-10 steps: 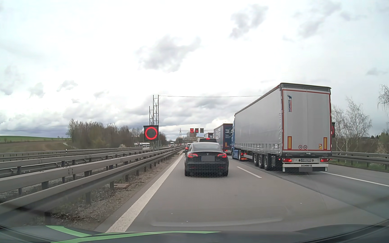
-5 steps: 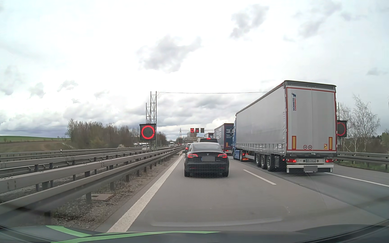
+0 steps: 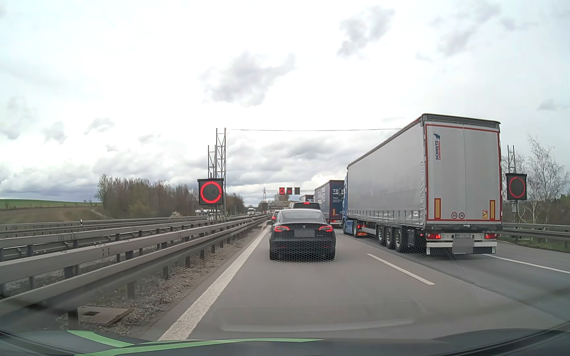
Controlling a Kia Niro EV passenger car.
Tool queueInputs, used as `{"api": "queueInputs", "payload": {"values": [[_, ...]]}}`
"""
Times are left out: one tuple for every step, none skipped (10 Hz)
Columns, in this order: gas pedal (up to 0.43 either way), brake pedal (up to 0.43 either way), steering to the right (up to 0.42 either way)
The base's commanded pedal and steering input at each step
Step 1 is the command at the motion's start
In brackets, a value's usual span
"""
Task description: Follow the waypoints while adhering to traffic rules and regulations
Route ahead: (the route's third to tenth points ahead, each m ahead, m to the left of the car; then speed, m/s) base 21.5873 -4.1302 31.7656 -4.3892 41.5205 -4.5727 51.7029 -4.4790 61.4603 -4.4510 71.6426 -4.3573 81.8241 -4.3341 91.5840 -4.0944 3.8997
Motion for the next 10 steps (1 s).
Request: {"api": "queueInputs", "payload": {"values": [[0.02, 0.0, -0.002], [0.02, 0.0, -0.002], [0.008, 0.0, -0.002], [0.0, 0.0, -0.002], [0.0, 0.0, -0.002], [0.0, 0.0, -0.001], [0.0, 0.0, -0.002], [0.0, 0.0, -0.002], [0.0, 0.0, -0.002], [0.0, 0.0, -0.002]]}}
